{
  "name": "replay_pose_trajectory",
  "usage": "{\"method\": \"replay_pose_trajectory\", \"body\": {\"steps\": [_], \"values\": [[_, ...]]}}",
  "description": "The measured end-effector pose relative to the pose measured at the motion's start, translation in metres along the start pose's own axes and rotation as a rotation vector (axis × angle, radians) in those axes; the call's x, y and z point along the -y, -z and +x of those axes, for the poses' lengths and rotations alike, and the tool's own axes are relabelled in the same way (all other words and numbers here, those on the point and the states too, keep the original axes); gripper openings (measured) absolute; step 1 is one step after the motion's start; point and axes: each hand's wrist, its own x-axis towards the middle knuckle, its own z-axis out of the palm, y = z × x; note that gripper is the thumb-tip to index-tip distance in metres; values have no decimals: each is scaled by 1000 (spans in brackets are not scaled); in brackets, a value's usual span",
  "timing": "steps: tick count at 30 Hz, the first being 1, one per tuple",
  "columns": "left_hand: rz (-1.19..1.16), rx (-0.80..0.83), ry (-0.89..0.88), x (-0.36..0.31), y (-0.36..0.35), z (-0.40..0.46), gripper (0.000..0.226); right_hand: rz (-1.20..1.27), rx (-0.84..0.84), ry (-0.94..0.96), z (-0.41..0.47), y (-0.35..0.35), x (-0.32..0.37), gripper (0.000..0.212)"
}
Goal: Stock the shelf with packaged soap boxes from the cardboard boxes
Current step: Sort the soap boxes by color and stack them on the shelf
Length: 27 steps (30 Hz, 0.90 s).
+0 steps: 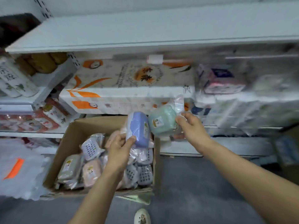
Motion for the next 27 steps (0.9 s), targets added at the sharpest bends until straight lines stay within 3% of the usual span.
{"method": "replay_pose_trajectory", "body": {"steps": [11,16,27], "values": [[-10,341,-30,-32,-257,-137,12,87,-338,34,-111,306,-33,11],[120,488,-155,-26,-349,-181,14,101,-463,-24,-141,397,-70,10],[148,581,-100,-6,-523,-193,6,177,-740,-179,-123,553,-152,11]]}}
